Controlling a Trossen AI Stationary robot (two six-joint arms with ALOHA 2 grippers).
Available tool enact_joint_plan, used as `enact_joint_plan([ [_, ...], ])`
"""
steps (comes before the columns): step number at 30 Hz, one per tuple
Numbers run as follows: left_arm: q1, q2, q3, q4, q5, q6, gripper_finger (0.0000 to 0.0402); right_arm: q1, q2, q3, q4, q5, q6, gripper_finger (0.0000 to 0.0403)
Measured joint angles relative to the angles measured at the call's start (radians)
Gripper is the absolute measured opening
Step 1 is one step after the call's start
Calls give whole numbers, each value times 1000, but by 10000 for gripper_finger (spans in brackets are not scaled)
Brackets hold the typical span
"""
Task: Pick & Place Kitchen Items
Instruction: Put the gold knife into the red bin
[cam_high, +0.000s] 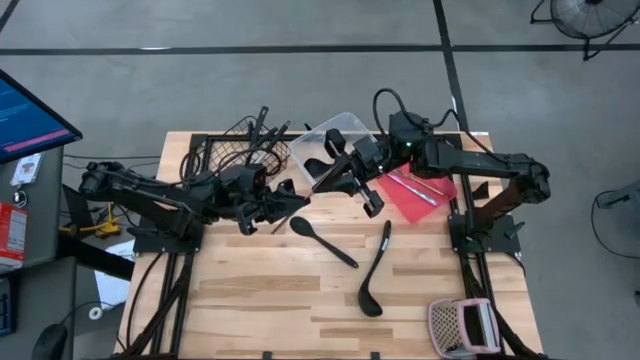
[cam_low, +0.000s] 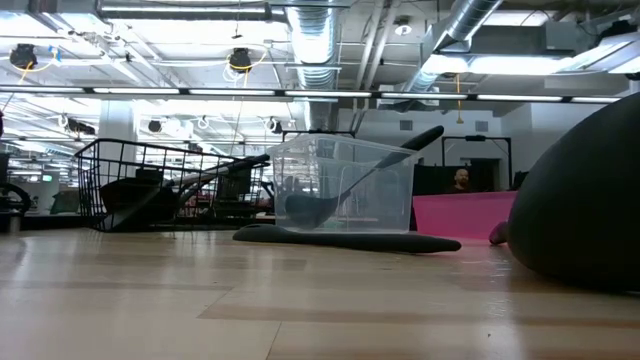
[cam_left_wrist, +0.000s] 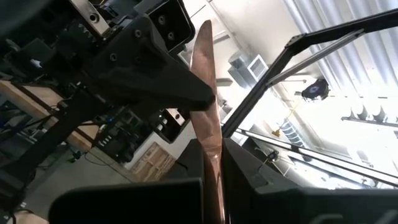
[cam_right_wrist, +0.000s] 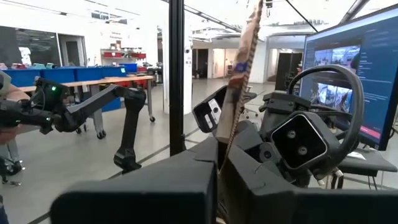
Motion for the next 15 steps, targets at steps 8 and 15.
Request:
enact_joint_plan([
  [8, 0, 0, 0, -10, -21, 6, 23, 11, -1, 0, -8, 9, 2, 2],
  [15, 1, 0, 0, -52, -32, 58, 84, 10, -19, -3, -18, 22, 25, 1],
])
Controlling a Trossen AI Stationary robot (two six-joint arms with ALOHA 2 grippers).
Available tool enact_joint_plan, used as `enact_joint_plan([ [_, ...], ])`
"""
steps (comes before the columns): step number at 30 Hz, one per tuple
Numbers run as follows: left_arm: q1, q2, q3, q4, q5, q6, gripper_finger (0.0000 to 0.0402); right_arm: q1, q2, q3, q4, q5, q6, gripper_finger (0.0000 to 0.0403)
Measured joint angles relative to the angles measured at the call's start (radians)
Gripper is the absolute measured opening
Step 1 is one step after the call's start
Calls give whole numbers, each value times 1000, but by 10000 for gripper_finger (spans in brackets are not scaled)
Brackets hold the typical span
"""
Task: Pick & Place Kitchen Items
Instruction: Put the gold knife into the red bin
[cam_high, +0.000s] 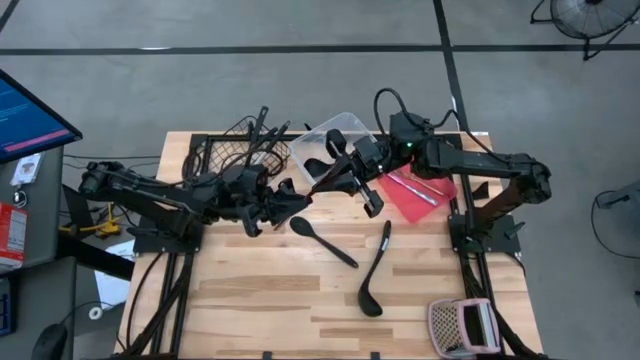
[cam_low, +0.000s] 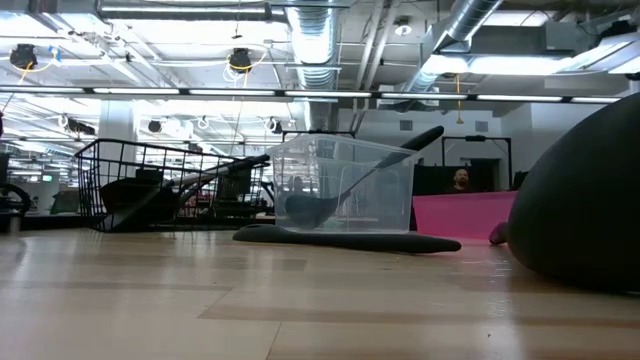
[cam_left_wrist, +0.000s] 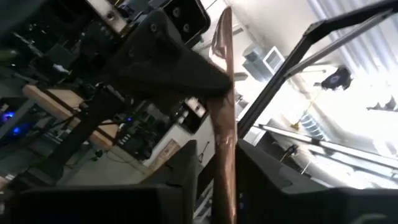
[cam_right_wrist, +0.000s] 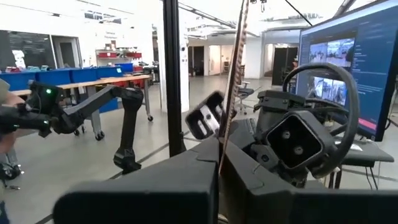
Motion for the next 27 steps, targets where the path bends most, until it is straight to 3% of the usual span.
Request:
enact_joint_plan([
  [7, 10, 0, 0, -44, 4, 28, 152, -2, -59, 2, -47, -1, 12, 0],
  [13, 22, -2, 0, -95, 2, 28, 181, -1, -147, 2, -200, 46, -6, 0],
  [20, 51, -2, 0, -151, 3, 28, 186, -1, -244, 3, -400, 190, -32, 0],
  [27, 64, -11, 0, -301, 4, 35, 186, 0, -365, 3, -692, 448, -27, 0],
])
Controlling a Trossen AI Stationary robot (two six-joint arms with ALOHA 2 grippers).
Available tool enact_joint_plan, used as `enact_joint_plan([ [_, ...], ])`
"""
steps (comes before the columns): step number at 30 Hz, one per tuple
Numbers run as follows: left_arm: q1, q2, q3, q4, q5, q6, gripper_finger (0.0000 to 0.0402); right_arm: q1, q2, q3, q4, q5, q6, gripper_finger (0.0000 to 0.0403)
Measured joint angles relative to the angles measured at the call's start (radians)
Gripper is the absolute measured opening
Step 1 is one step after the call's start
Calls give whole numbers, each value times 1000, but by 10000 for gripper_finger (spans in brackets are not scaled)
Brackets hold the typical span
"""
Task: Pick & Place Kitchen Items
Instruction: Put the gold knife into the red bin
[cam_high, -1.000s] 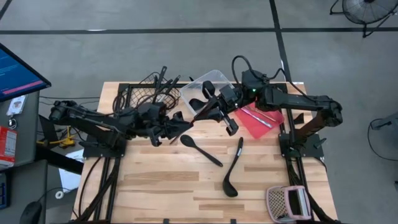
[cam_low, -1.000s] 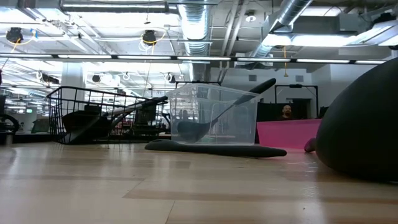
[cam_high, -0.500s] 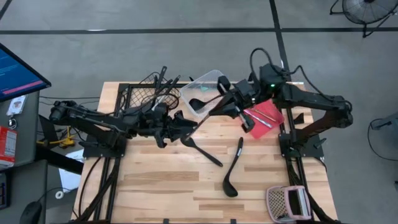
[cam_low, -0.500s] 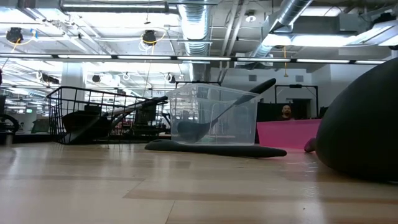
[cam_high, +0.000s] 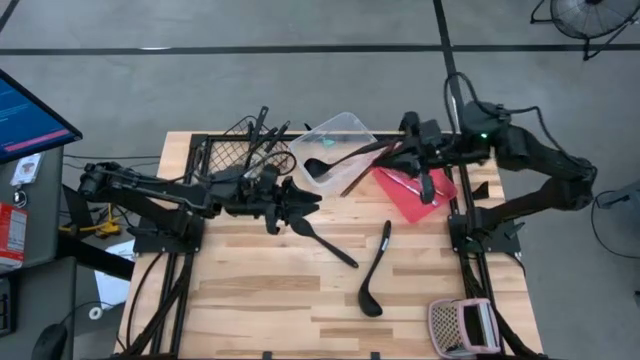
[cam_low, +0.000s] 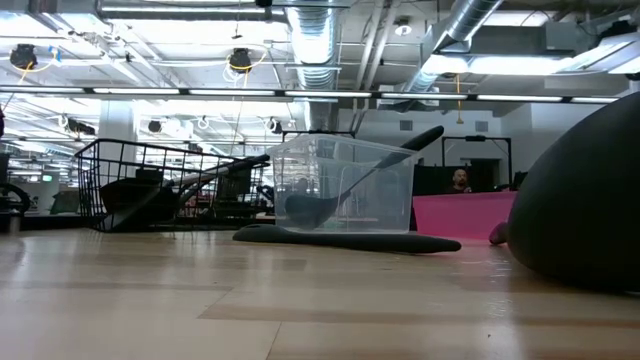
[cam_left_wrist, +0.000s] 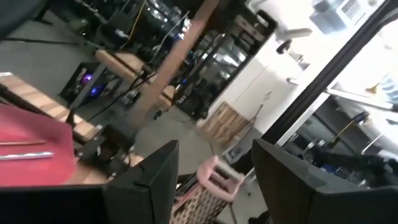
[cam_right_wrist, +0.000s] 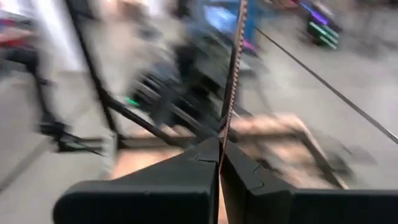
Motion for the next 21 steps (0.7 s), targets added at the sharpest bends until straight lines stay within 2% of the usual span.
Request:
enact_joint_plan([
  [4, 2, 0, 0, -58, 0, 9, 186, -1, -54, 0, -304, 319, 87, 0],
  [7, 3, 0, 0, -72, -14, 12, 186, -6, -71, -37, -516, 560, 229, 0],
  [9, 3, 0, 0, -82, -16, 15, 186, -34, -72, -82, -672, 645, 339, 0],
  [13, 3, 0, 0, -79, -38, 27, 186, -104, -88, -257, -767, 668, 442, 0],
  [18, 3, 0, 0, -80, -39, 27, 186, -185, -97, -507, -643, 589, 451, 0],
  [21, 3, 0, 0, -80, -40, 27, 186, -203, -81, -610, -532, 557, 447, 0],
])
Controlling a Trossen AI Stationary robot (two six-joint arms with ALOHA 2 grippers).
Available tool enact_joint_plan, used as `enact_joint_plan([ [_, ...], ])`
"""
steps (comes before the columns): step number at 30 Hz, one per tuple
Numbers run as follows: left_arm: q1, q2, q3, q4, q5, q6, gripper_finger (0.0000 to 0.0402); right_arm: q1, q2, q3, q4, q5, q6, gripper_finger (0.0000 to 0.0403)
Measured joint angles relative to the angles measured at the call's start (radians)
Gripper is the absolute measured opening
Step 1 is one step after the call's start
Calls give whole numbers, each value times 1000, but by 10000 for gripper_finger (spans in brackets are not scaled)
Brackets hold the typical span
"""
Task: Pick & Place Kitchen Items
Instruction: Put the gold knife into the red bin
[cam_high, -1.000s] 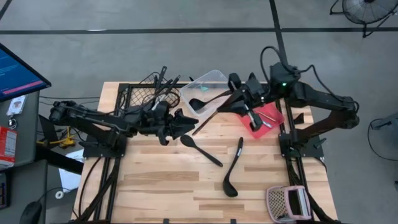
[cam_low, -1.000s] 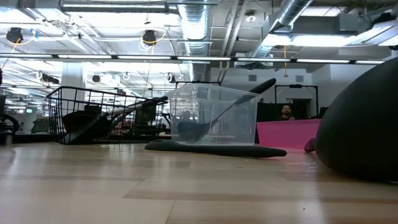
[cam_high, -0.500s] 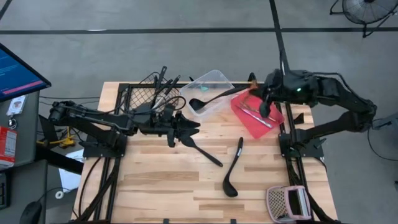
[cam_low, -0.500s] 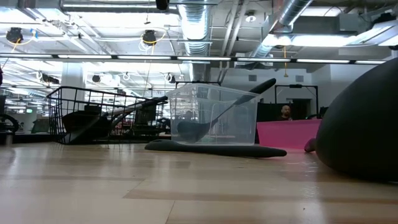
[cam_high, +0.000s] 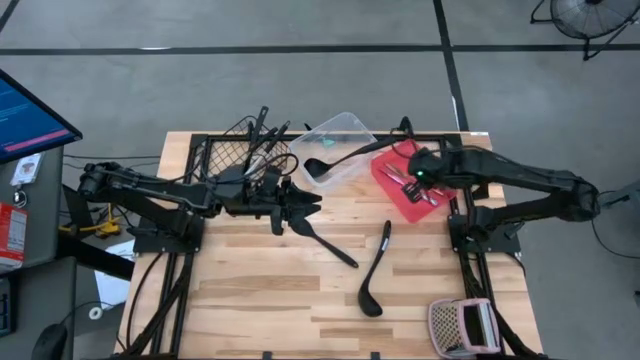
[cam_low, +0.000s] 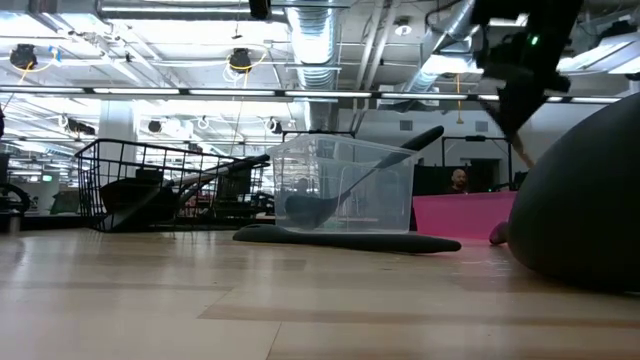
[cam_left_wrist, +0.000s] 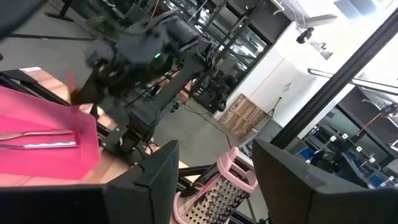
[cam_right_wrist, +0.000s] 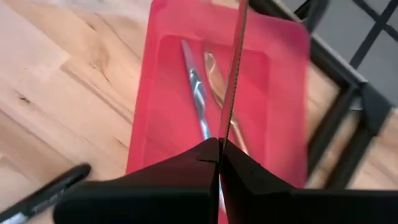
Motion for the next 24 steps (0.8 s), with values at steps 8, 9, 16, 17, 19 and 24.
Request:
enact_joint_plan([
  [8, 0, 0, 0, 0, -5, -2, 186, -1, 122, -64, 109, -3, -39, 0],
  [9, 0, 0, 0, -1, -5, -3, 186, -1, 141, -64, 112, -1, -48, 0],
  [16, 0, 0, 0, -1, -5, -2, 186, -1, 229, -63, 122, 4, -60, 0],
  [17, 0, 0, 0, -1, -5, -1, 186, -1, 237, -62, 125, 5, -60, 0],
  [19, 0, 0, 0, -1, -5, -1, 186, -1, 248, -62, 126, 4, -60, 0],
  [24, 0, 0, 0, -2, -5, 0, 186, 7, 251, -64, 129, -7, -59, 18],
])
